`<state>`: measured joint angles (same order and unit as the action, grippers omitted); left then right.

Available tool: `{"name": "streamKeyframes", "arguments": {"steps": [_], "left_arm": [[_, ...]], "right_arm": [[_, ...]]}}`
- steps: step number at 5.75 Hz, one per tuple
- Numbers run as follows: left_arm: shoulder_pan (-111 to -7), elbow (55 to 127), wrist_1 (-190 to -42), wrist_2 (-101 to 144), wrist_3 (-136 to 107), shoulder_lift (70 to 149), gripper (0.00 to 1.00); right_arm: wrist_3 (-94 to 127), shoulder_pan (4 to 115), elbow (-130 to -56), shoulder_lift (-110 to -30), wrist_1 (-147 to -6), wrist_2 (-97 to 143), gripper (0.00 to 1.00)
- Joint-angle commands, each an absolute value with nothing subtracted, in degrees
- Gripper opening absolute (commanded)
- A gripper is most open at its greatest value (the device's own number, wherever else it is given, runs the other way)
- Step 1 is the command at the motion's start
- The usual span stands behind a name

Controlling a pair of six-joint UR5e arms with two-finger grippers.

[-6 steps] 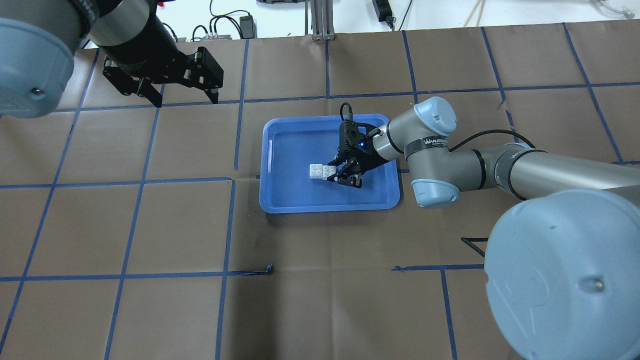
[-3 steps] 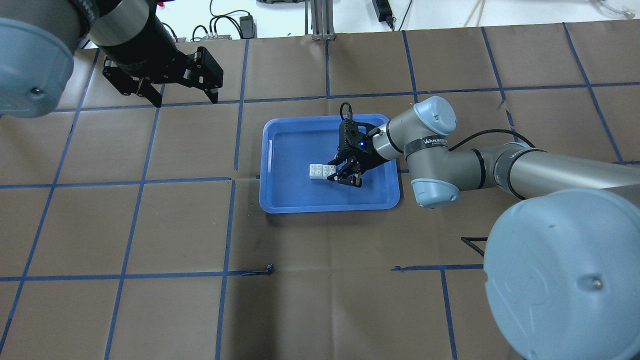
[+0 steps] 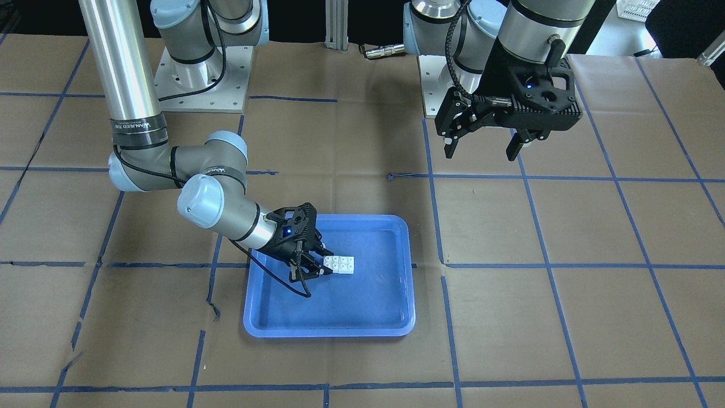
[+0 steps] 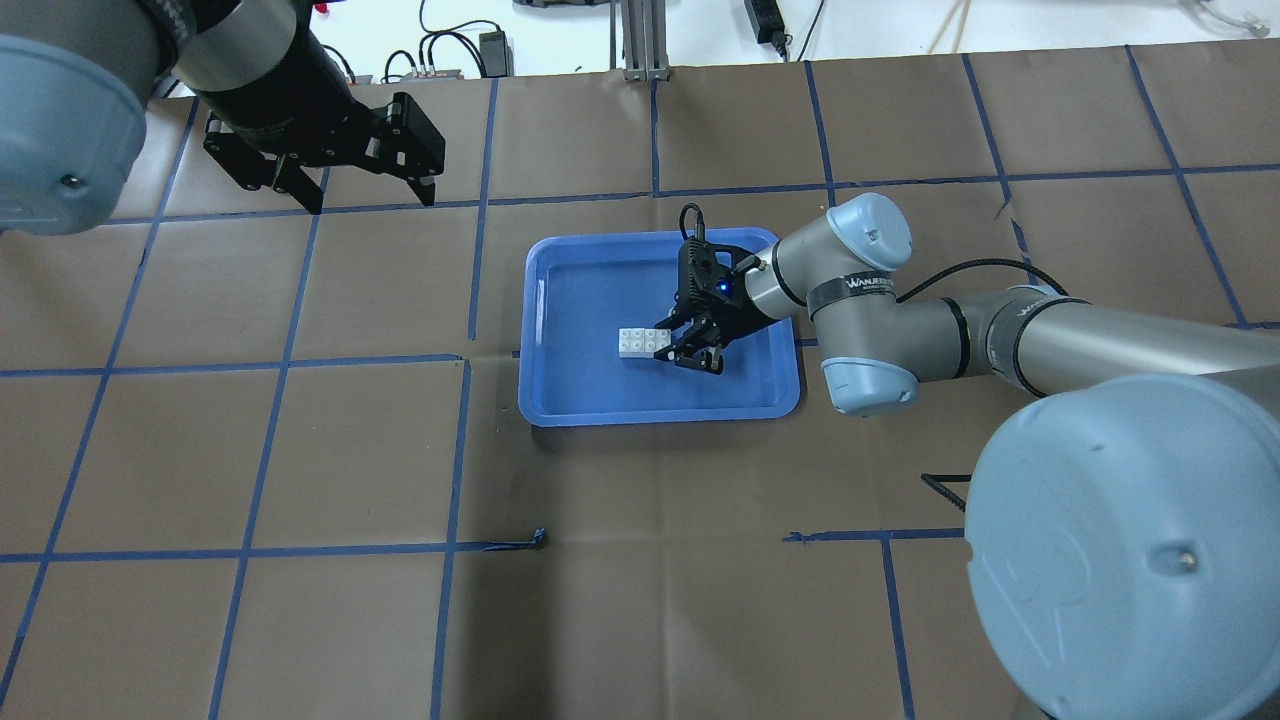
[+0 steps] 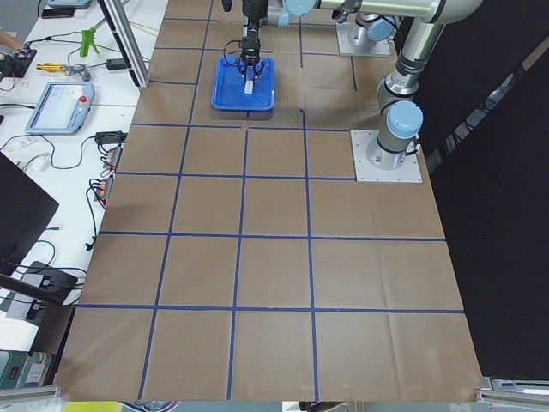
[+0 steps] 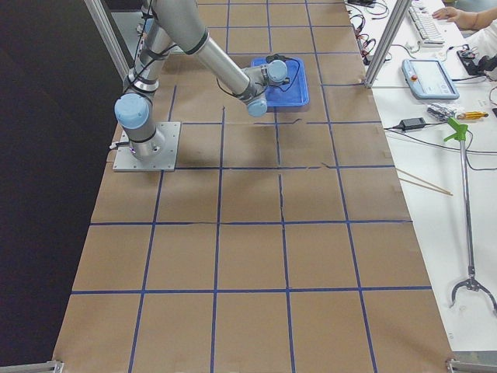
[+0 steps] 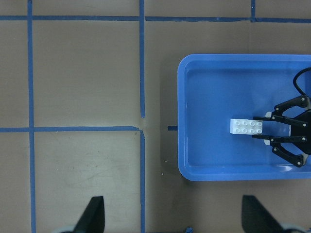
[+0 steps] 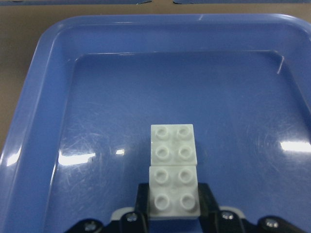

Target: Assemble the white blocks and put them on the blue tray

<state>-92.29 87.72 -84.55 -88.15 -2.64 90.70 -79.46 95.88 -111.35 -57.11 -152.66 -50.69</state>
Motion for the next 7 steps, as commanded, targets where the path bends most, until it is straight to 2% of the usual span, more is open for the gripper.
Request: {"name": "streamKeyframes", "arguments": {"steps": [1, 2, 3, 4, 5, 7], "left_arm": [[-92.29, 87.71, -84.55, -88.15, -2.64, 90.70, 0.99], [-92.29, 87.63, -84.55, -88.15, -2.72, 90.70, 0.99], [-92.29, 87.71, -84.55, -88.15, -2.72, 90.70, 0.99], [-92.29, 87.63, -84.55, -88.15, -2.72, 90.70, 0.99], [-92.29, 87.71, -84.55, -88.15, -2.72, 90.70, 0.99], [-92.29, 87.71, -84.55, -88.15, -2.90, 90.70, 0.99]], "right_arm": [[-79.45, 95.80, -111.36, -57.13, -152.67, -50.62, 0.36], [-78.84, 95.80, -111.27, -57.13, -152.67, -50.28, 0.59], [-78.05, 95.80, -111.27, -57.13, -152.67, -50.27, 0.77], [-77.70, 95.80, -111.18, -57.13, -152.58, -50.27, 0.82], [-77.43, 95.80, -110.57, -57.48, -152.58, -50.36, 0.96], [-72.53, 95.63, -107.33, -58.35, -151.71, -51.76, 1.00]]}}
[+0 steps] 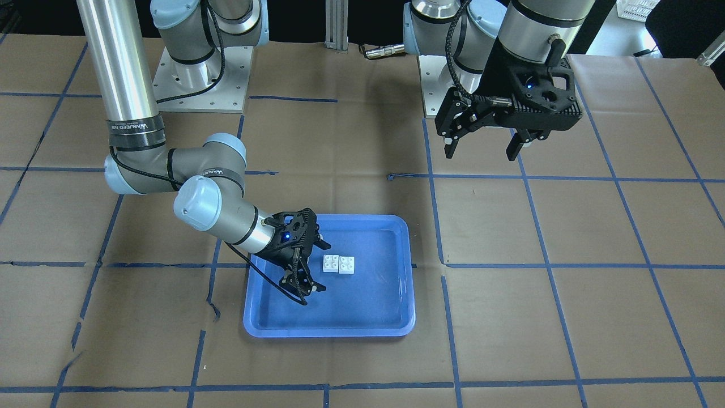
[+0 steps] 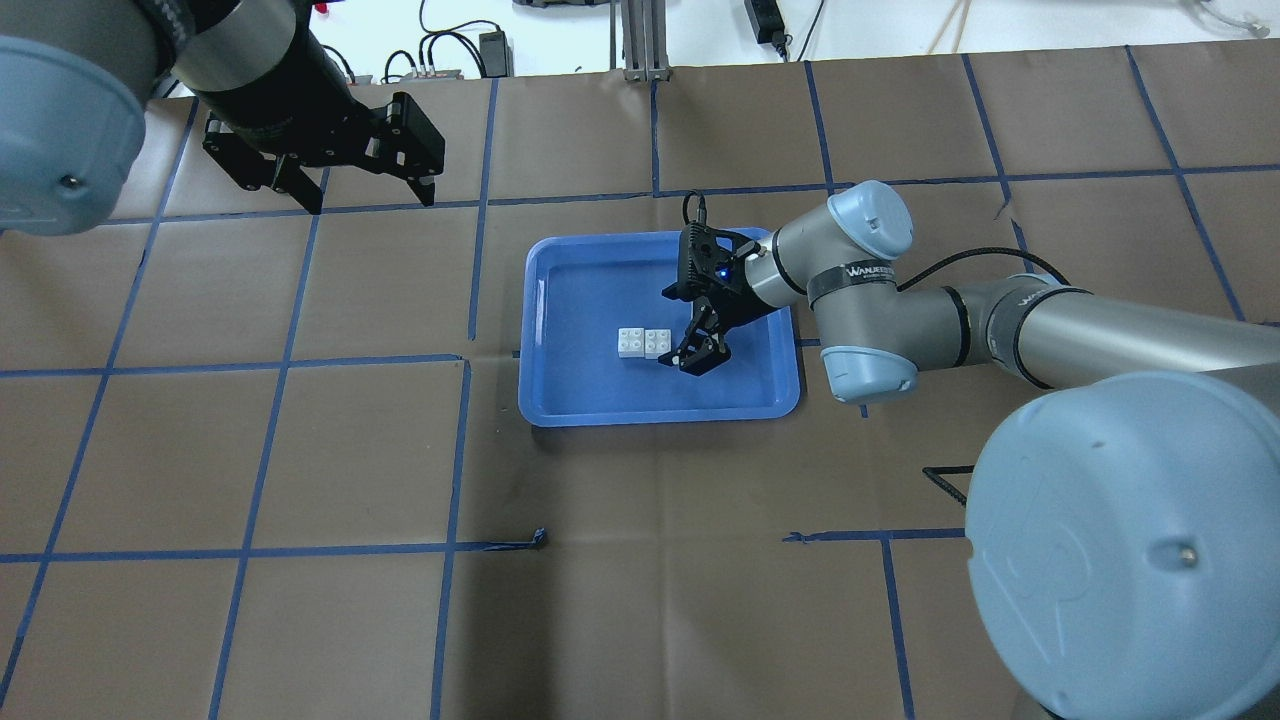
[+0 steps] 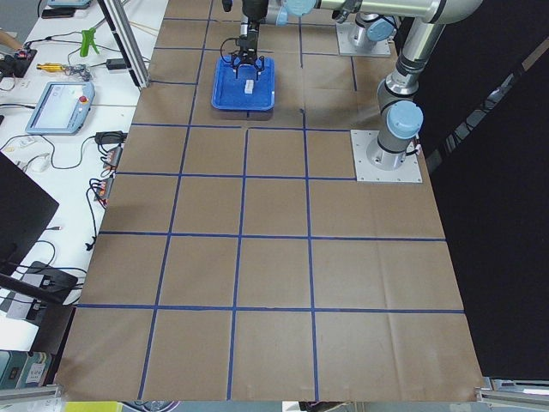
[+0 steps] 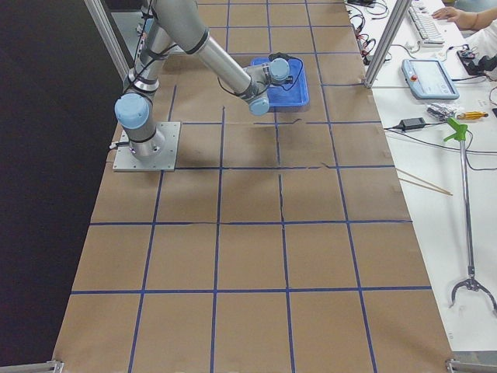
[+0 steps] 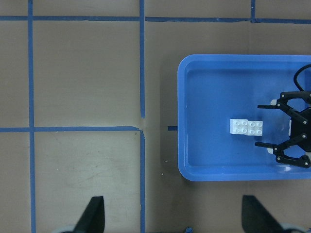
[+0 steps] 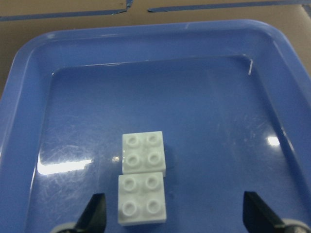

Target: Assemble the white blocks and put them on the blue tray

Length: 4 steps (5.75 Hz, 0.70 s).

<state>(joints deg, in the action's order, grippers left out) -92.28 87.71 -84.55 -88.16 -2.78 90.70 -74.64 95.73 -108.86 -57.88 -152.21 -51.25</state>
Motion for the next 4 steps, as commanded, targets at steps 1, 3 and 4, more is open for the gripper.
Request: {"name": "streamKeyframes", "arguments": {"steps": [1, 3, 4], "left_arm": [[-92.29, 87.63, -84.55, -88.15, -2.90, 90.70, 0.99], [-92.29, 87.71, -84.55, -88.33, -2.90, 90.70, 0.99], [-92.29, 87.71, -84.55, -88.33, -2.90, 90.70, 0.99]], "right_arm": [[-71.73, 95.02, -105.84, -60.71, -147.17, -54.90, 1.00], [-69.46, 93.09, -99.35, -67.91, -123.26, -63.67, 1.00], [-64.65, 91.77, -96.18, -71.51, -111.39, -69.99, 1.00]]}}
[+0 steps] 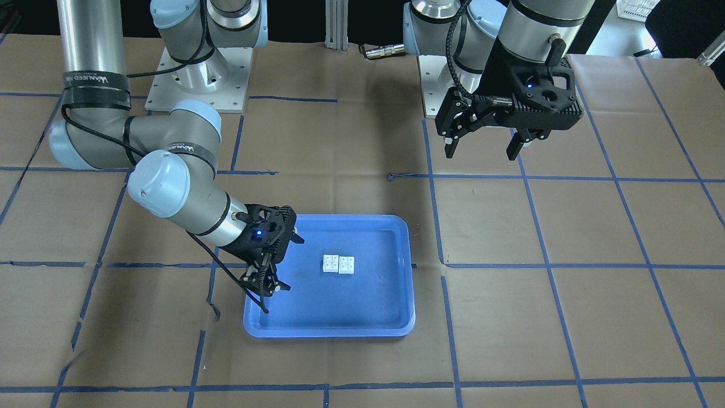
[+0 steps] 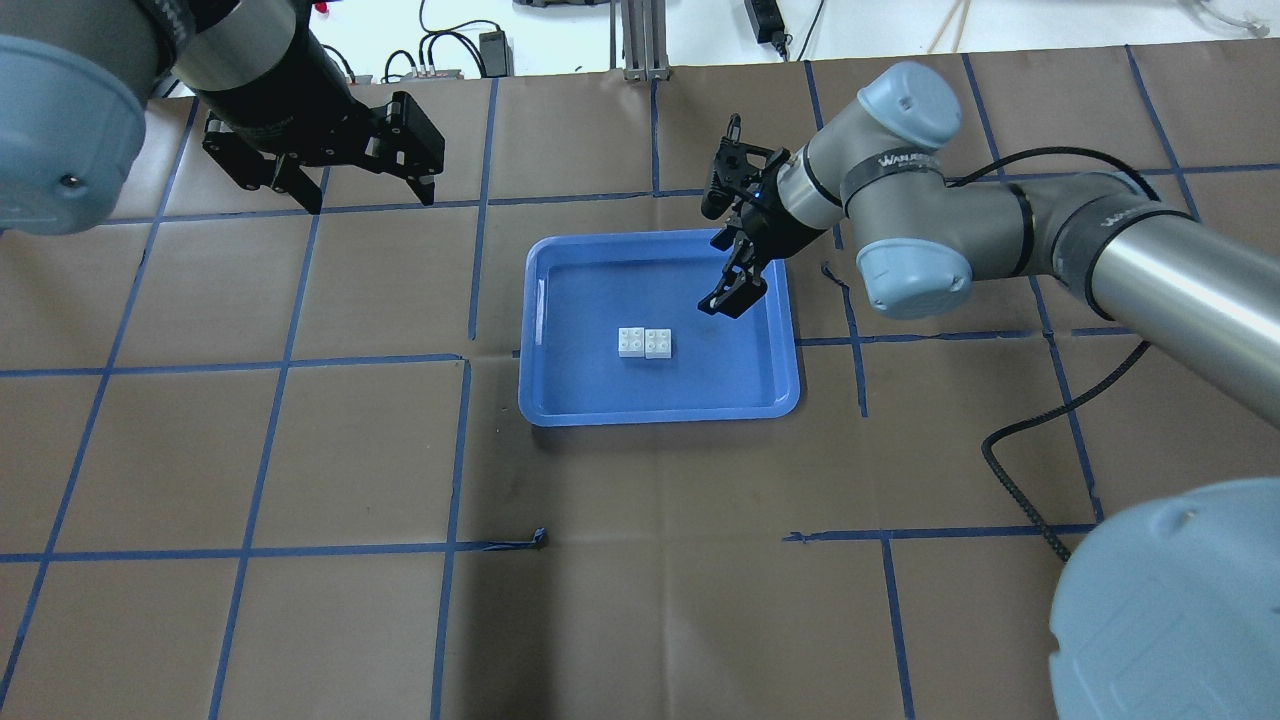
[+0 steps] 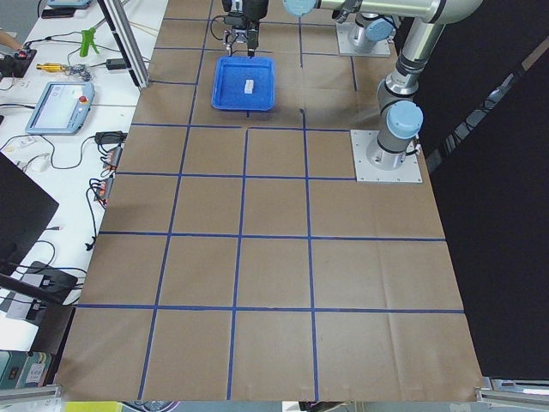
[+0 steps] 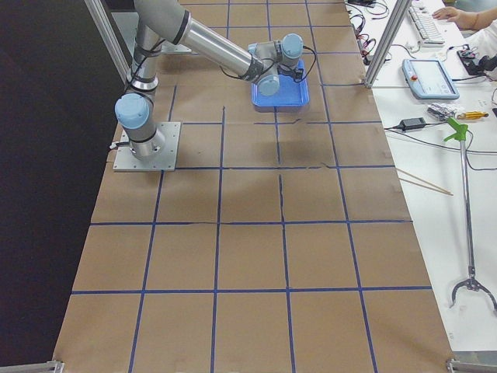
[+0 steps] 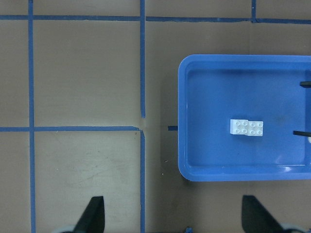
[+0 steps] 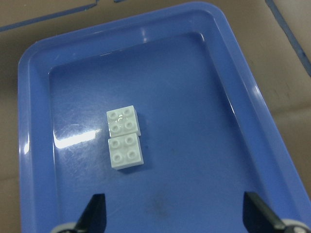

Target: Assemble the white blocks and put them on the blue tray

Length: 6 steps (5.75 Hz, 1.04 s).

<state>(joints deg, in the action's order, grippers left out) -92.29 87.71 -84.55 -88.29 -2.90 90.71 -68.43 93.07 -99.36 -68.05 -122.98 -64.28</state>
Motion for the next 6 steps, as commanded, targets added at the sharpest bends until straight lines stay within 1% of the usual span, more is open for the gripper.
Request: {"name": "streamKeyframes", "arguments": {"steps": [1, 3, 4, 6], "left_arm": [[-92.29, 87.71, -84.55, -88.42, -2.81, 90.70, 0.99], [-92.29, 87.71, -84.55, -88.51, -2.72, 90.62, 0.99], [-92.29, 87.71, -84.55, -88.51, -2.72, 90.62, 0.99], [-92.29, 87.71, -84.55, -88.51, -2.73, 90.62, 0.99]], "right_arm": [[-54.51, 91.58, -95.02, -74.24, -108.23, -75.62, 1.00], [-30.36, 91.05, -94.92, -78.46, -107.67, -83.88, 1.00], [-19.97, 90.88, -94.83, -81.36, -102.62, -84.98, 1.00], [-8.31, 90.09, -93.61, -86.64, -93.73, -86.82, 1.00]]}}
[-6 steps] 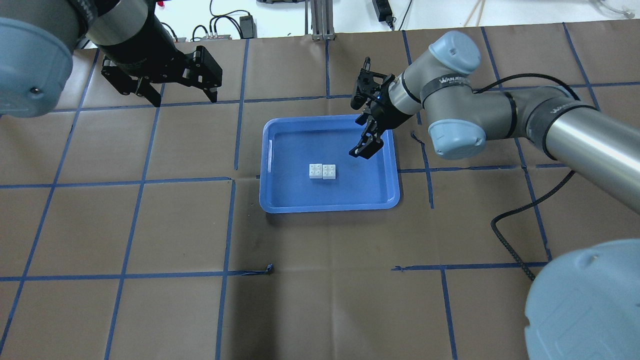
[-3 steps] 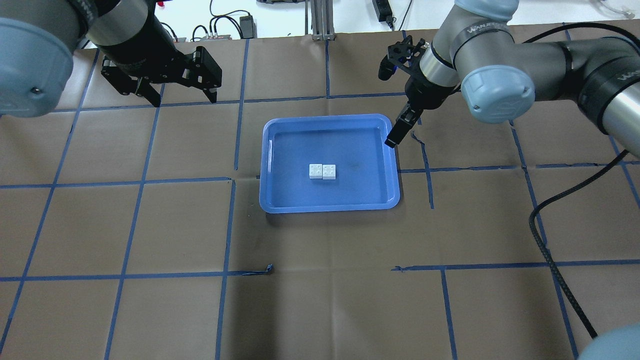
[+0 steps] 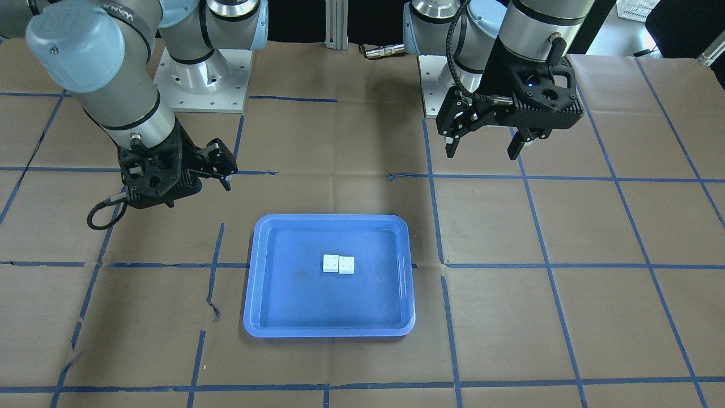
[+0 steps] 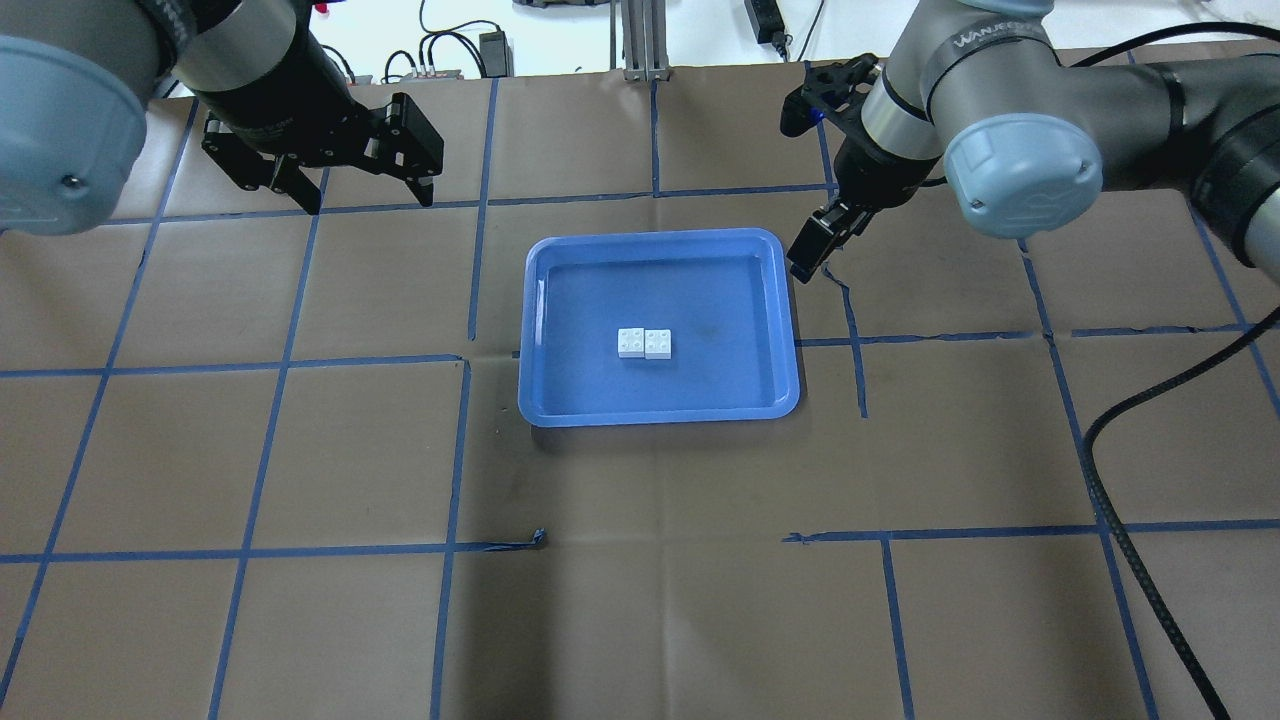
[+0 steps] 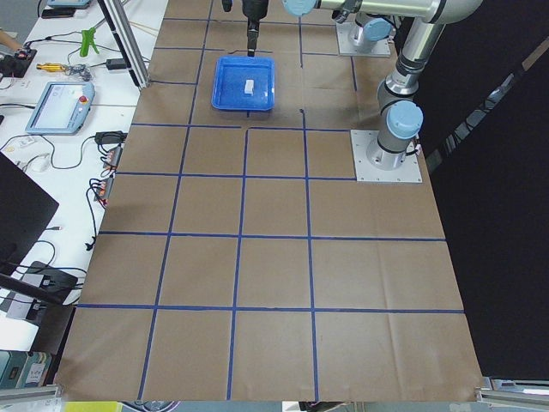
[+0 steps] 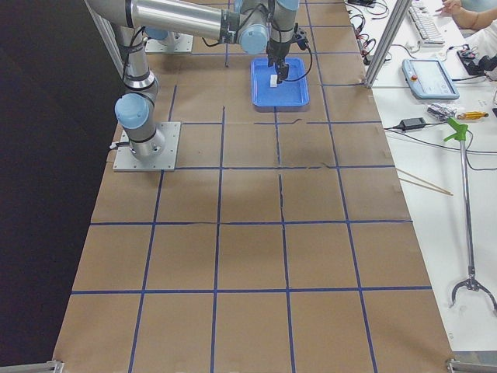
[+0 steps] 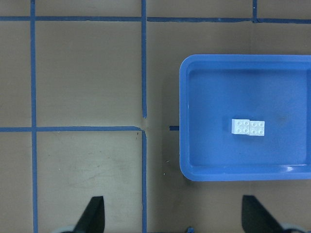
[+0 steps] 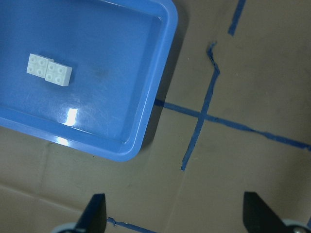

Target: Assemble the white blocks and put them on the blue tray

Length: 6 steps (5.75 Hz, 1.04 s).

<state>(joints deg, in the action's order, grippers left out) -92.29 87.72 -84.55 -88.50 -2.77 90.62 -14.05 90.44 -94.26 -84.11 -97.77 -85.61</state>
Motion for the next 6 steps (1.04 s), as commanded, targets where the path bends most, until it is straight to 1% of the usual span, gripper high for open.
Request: {"name": "streamKeyframes", "arguments": {"steps": [1, 3, 6], "left_arm": [[-92.29, 87.71, -84.55, -88.51, -2.72, 90.62, 0.99], [-92.29, 87.71, -84.55, -88.51, -2.72, 90.62, 0.99], [-92.29, 87.71, -84.55, -88.51, -2.72, 90.62, 0.99]], "right_arm": [[-1.48, 90.35, -93.60, -89.44, -91.08, -86.84, 1.00], [-1.14, 90.09, -92.64, -92.10, -89.30, -91.58, 1.00], [-1.05, 90.18, -92.81, -92.11, -89.38, -91.32, 1.00]]}}
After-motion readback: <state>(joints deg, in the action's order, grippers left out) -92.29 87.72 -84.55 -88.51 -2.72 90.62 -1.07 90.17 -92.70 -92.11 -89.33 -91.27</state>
